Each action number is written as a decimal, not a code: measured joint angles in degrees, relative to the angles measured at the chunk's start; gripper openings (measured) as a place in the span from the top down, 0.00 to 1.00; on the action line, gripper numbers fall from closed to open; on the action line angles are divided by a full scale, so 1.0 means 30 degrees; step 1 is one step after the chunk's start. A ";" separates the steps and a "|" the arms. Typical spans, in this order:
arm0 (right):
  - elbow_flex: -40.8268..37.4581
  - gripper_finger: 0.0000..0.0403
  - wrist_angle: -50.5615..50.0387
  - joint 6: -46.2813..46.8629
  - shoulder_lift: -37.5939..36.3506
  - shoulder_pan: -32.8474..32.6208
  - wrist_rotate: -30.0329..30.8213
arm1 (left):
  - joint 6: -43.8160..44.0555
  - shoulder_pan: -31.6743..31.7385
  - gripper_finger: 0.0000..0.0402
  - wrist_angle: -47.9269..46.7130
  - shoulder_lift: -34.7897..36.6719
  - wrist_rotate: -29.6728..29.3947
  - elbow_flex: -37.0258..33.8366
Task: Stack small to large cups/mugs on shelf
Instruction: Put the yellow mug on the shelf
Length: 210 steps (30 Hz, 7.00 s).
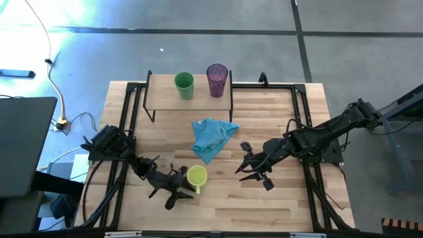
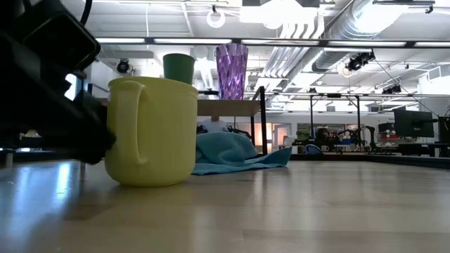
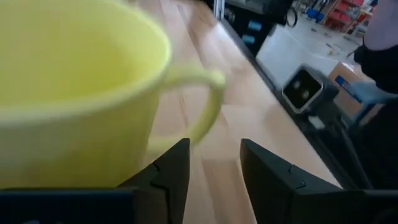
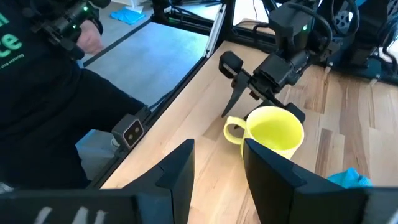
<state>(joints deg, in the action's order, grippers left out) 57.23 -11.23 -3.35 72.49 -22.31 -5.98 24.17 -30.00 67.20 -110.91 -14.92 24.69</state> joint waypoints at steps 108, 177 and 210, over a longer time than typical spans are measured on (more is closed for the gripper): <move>0.0000 0.68 -0.0450 -0.0178 -0.0007 0.0051 0.0009 | -0.4887 0.6754 0.68 -2.2725 0.9814 0.3613 0.5042; -0.0007 0.68 0.0429 -0.2407 0.1060 0.0175 0.1706 | -0.1945 0.7133 1.00 -3.4865 1.3945 -0.1512 1.1055; -0.0007 0.68 0.0816 -0.4419 -0.0350 0.0328 0.2515 | -0.5375 1.5762 1.00 -3.9956 1.9014 -0.0149 1.1948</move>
<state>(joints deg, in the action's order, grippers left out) 57.21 -8.78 -16.60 71.44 -21.32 1.56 8.04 17.29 -52.66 -53.87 -15.36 60.53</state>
